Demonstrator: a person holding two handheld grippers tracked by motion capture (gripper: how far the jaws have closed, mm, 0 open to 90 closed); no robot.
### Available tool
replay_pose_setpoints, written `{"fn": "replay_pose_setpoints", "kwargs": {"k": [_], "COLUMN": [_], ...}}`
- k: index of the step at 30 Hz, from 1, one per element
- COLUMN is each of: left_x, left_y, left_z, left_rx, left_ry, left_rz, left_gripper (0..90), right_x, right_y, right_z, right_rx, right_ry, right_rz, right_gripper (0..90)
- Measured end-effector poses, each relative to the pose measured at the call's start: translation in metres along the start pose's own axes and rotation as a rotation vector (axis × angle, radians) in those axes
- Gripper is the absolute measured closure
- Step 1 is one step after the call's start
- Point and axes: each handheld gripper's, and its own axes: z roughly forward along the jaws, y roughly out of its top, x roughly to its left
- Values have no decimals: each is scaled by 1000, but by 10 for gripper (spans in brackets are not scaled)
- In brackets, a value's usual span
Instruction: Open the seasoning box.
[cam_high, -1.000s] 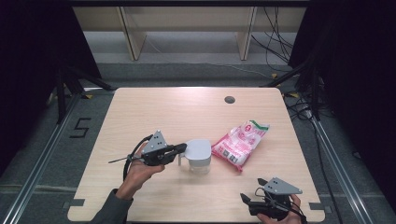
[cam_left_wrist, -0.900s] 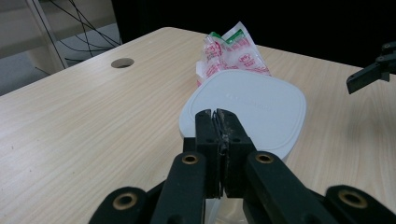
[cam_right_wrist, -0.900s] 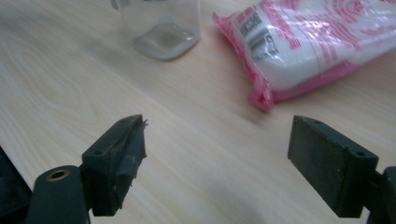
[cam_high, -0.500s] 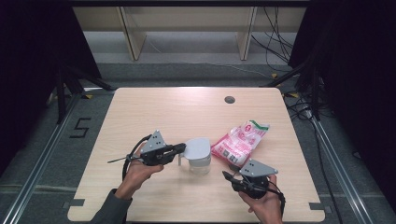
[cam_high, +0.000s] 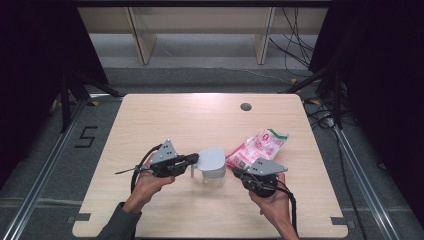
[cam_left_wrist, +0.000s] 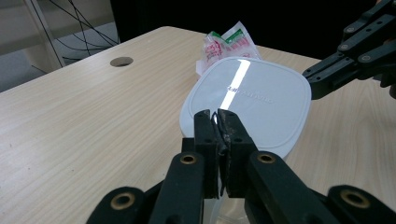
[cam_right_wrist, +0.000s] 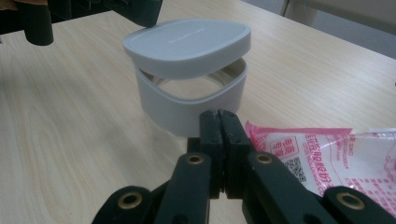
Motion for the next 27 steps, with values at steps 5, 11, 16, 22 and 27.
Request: {"fn": "replay_pose_setpoints", "kwargs": {"k": [5, 11, 16, 22, 27], "left_x": [1, 0, 0, 2, 3], "left_y": [0, -1, -1, -1, 1], "left_z": [0, -1, -1, -2, -14], "left_rx": [2, 2, 4, 2, -20], "left_ry": [0, 5, 4, 15, 21], "left_rz": [7, -18, -16, -7, -17], "left_gripper": [863, 863, 862, 817, 656], "right_x": [1, 4, 6, 8, 9], "right_y": [6, 14, 17, 25, 29], "right_z": [6, 12, 14, 15, 18], "right_rx": [0, -5, -5, -18, -14], "right_ry": [13, 10, 31, 35, 44], "right_rz": [-12, -17, -4, -20, -10], "right_gripper": [900, 900, 900, 900, 900]}}
